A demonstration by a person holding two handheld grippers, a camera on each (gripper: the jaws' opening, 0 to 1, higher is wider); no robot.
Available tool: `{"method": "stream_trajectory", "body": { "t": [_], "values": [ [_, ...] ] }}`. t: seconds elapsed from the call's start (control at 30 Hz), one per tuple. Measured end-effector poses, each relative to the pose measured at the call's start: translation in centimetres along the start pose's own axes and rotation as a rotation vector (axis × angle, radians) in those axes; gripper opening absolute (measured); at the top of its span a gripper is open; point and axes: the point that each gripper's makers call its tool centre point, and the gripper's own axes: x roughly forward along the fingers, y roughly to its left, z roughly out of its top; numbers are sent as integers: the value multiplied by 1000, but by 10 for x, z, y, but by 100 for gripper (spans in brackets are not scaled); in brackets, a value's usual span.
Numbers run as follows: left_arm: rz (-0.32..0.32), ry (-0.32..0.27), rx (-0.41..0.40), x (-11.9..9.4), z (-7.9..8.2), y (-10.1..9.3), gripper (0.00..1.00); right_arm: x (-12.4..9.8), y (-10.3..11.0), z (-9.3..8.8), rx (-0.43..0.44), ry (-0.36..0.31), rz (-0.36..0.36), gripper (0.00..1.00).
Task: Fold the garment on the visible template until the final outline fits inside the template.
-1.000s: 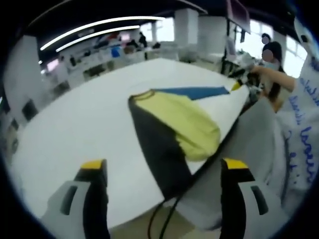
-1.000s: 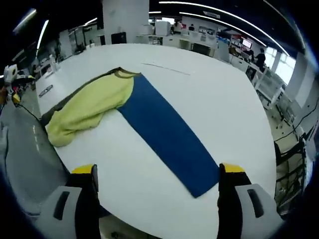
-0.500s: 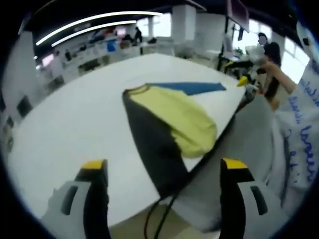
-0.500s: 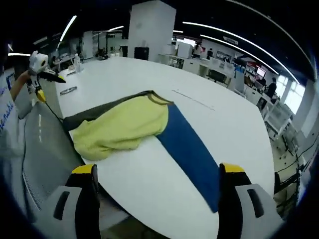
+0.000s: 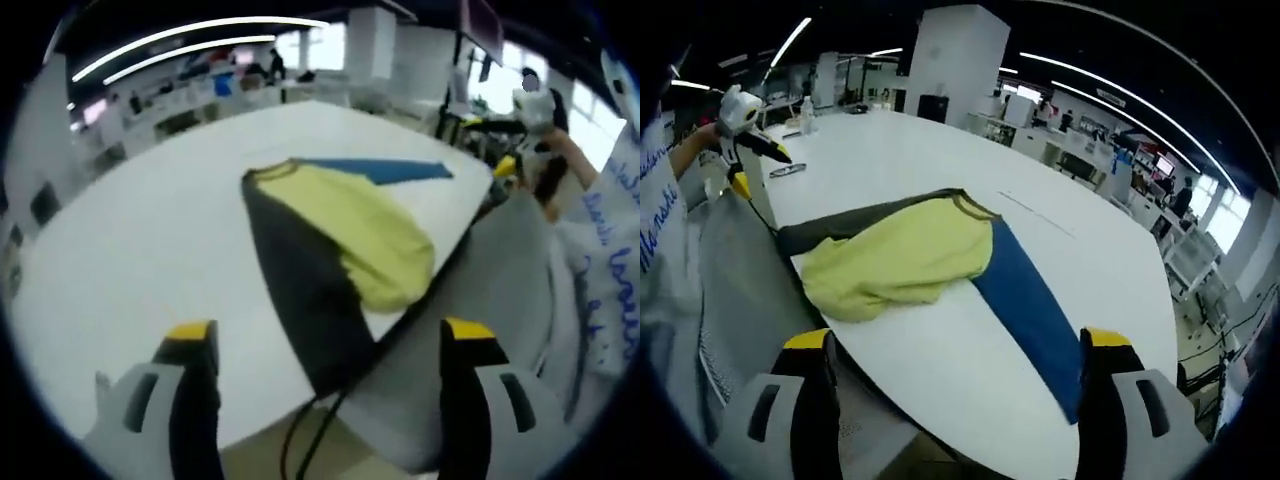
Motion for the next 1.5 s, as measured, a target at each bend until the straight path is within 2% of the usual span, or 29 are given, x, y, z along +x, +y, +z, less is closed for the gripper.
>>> {"method": "stream_trajectory", "body": {
  "t": [0.07, 0.17, 0.2, 0.23, 0.27, 0.37, 0.43, 0.5, 0.67, 0.83, 0.9, 1.03, 1.13, 1.27, 1.4, 1.5],
  "values": [
    [-3, 2, 2, 3, -1, 0, 81, -2, 5, 2, -8, 2, 2, 100],
    [0, 3, -18, 10, -4, 2, 89, -5, 8, 6, -13, -9, -2, 100],
    [-9, 6, -20, 11, -6, 1, 88, -5, 9, 7, -12, -12, 1, 100],
    [-23, 24, -30, 12, -10, -1, 85, -5, 9, 7, -13, -14, 2, 100],
    [-31, 47, -55, 13, -15, -2, 78, -5, 9, 7, -19, -16, -1, 100],
    [-41, 18, -75, 19, -15, 0, 60, -5, 4, 5, -19, -10, -15, 100],
    [-54, -20, -104, 22, -12, -1, 57, -4, 2, 3, -7, -17, -19, 100],
    [-64, -24, -130, 23, -11, -2, 52, -3, 3, -3, -1, 7, -17, 100],
    [-69, 11, -132, 26, -20, -2, 44, -5, 7, -8, 12, 20, -6, 100],
    [-100, 31, -181, 30, -28, -5, 24, -6, 7, -7, 10, 17, -12, 100],
    [-114, 30, -202, 34, -31, -4, 24, -5, 7, -6, 9, 11, -14, 100],
    [-94, 97, -227, 41, -50, 4, 15, -4, 6, -9, 20, 12, -15, 100],
    [-83, 112, -214, 44, -57, 7, 10, -5, 5, -11, 25, 16, -18, 100],
    [-96, 120, -239, 51, -62, 6, 11, -6, 5, -13, 45, 10, -12, 100],
    [-71, 177, -258, 54, -79, 13, 12, -7, 4, -12, 44, 11, -13, 100],
    [-56, 174, -286, 56, -85, 17, 18, -7, 0, -13, 43, 14, -26, 100]
  ]
}}
